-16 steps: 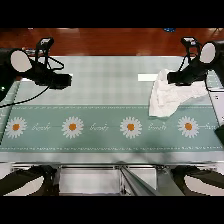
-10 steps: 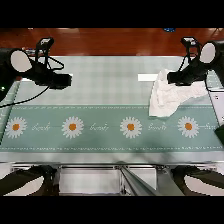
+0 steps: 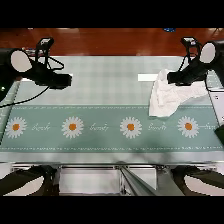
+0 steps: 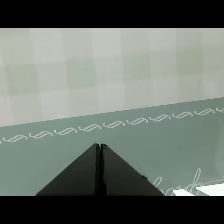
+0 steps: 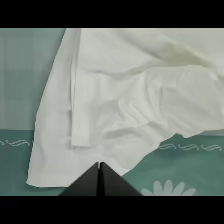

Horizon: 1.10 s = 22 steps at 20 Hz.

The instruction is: Fold the shirts.

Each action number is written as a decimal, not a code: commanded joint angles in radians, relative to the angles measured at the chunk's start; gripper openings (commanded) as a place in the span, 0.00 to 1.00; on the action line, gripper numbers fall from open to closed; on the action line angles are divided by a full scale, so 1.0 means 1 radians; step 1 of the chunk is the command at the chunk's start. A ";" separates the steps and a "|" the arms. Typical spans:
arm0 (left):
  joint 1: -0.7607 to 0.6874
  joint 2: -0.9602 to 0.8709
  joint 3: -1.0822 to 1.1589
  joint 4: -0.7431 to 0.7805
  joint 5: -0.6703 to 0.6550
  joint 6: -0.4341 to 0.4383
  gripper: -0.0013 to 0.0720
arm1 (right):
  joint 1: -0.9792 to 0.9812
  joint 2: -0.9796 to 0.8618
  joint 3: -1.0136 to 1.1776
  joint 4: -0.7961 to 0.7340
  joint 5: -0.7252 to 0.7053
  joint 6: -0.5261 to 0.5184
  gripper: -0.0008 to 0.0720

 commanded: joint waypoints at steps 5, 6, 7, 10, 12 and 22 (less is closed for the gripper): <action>-0.001 -0.033 0.000 -0.001 0.198 -0.008 0.04 | 0.000 -0.001 0.000 -0.035 -0.224 0.001 0.05; 0.000 -0.038 0.000 0.001 0.229 -0.007 0.04 | -0.001 -0.001 0.000 -0.072 -0.281 0.014 0.18; 0.003 -0.043 0.000 0.014 0.262 -0.007 0.07 | -0.005 -0.005 0.000 -0.120 -0.328 0.052 0.46; 0.031 -0.079 0.000 0.121 0.328 -0.008 0.71 | -0.041 -0.055 0.000 -0.298 -0.398 0.148 0.58; 0.078 -0.117 0.000 0.134 0.285 -0.024 0.71 | -0.102 -0.118 0.000 -0.330 -0.400 0.209 0.58; 0.230 -0.243 0.000 0.006 0.064 -0.033 0.71 | -0.360 -0.409 0.000 0.046 -0.355 0.162 0.57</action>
